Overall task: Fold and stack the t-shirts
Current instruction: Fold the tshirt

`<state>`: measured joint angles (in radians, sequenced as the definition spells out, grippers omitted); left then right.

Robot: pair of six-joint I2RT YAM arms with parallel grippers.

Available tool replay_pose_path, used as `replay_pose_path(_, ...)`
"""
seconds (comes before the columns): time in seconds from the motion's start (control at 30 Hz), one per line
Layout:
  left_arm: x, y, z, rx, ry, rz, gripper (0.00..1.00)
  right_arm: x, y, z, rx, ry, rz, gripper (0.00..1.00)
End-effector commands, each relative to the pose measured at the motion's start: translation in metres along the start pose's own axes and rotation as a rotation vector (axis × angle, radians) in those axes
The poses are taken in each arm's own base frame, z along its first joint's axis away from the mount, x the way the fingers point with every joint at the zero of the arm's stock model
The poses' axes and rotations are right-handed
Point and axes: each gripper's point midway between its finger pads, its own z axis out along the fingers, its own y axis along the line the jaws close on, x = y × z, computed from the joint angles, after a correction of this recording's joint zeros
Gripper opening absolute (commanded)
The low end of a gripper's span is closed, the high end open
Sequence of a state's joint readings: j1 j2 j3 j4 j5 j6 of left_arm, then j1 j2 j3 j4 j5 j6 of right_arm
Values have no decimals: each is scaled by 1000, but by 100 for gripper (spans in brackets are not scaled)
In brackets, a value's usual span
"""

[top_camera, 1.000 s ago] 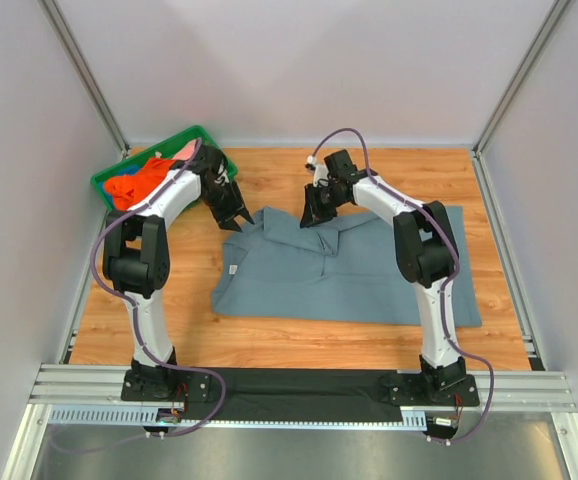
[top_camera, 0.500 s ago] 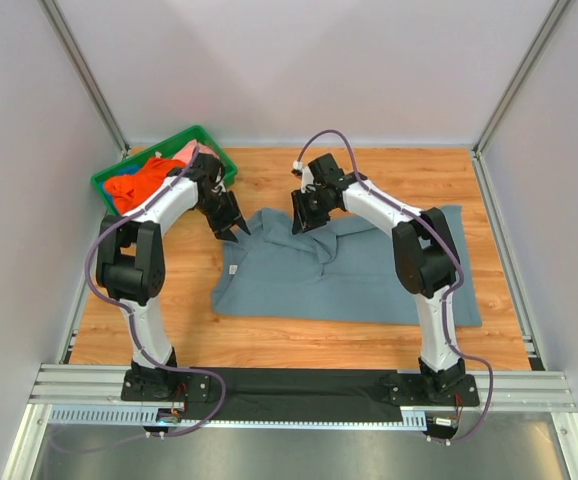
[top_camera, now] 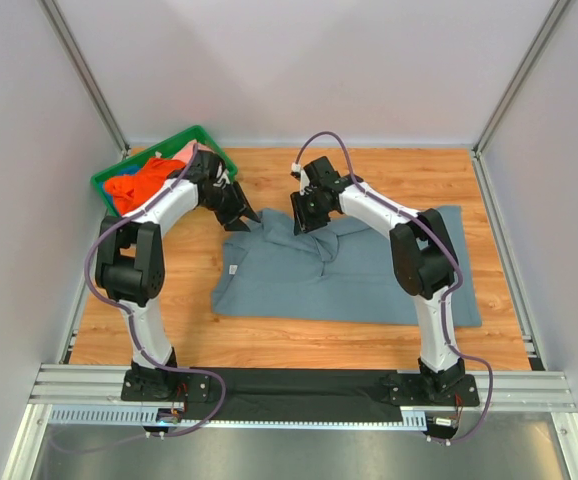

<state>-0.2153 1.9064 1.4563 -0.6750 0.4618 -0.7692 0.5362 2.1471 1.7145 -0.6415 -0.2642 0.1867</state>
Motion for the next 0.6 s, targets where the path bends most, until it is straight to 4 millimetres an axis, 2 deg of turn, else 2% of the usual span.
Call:
replay_pose_path(0.0,-16,-48,3,161,-29,10,50,-16,5,-24,24,-64,-41,35)
replay_pose_path(0.17,-13,-67,28,191,7,-77,51,-8,4,-21,18,-35,-46,34)
replay_pose_path(0.3,-7,-70,44,158,38,-150,52,-5,7,-24,3,-42,-49,30)
replay_pose_path(0.47,-4,-76,55,109,62,-198,52,-5,6,-23,1,-43,-57,29)
replay_pose_path(0.57,-2,-69,64,66,76,-228,52,-4,7,-21,-8,-39,-52,28)
